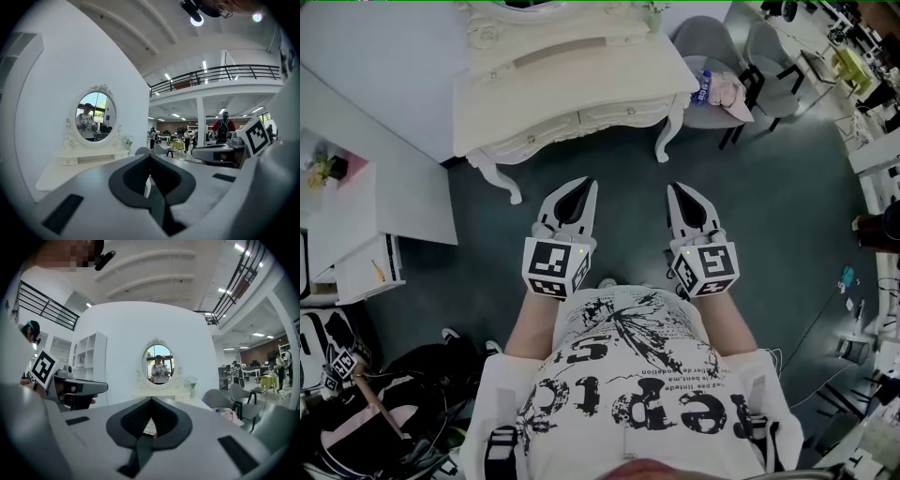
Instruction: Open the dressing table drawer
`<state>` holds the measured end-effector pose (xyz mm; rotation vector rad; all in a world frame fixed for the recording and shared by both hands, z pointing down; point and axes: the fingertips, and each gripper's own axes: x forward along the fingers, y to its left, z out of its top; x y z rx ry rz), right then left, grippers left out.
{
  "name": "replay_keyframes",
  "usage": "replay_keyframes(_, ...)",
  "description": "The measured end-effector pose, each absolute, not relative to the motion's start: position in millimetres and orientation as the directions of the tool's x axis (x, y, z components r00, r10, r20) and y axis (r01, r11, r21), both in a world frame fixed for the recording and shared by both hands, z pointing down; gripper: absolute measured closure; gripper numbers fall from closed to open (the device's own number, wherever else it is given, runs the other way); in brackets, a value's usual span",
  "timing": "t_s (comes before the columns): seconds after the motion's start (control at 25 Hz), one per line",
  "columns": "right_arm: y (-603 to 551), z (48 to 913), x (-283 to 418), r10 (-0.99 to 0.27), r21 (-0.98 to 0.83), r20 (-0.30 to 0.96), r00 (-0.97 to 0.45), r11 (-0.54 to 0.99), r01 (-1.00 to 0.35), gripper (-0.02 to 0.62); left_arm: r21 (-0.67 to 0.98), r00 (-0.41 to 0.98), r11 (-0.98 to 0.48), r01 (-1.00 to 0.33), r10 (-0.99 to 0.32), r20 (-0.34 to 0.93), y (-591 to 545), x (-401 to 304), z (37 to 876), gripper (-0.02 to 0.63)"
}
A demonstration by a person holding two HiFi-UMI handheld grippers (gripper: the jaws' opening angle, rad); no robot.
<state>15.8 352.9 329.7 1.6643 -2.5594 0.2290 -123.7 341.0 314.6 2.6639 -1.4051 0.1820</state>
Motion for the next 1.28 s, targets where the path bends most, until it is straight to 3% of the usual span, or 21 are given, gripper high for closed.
replay_keyframes(0.56,299.3,356.7,-13.1,-0.884,-0.087,0.181,-0.432,0.423,-0.902,0.583,0.069,0.526,-0.525,-0.848,-0.822,0.217,296.8,-152.7,345.2,0.588)
replay_keyframes(1.28,64.3,352.7,131.0,-0.794,-0.056,0.182,-0.580,0.581,-0.812,0.583,0.054,0.338,-0.334,-0.941,-0.921,0.196,93.4,-15.9,339.6,0.588)
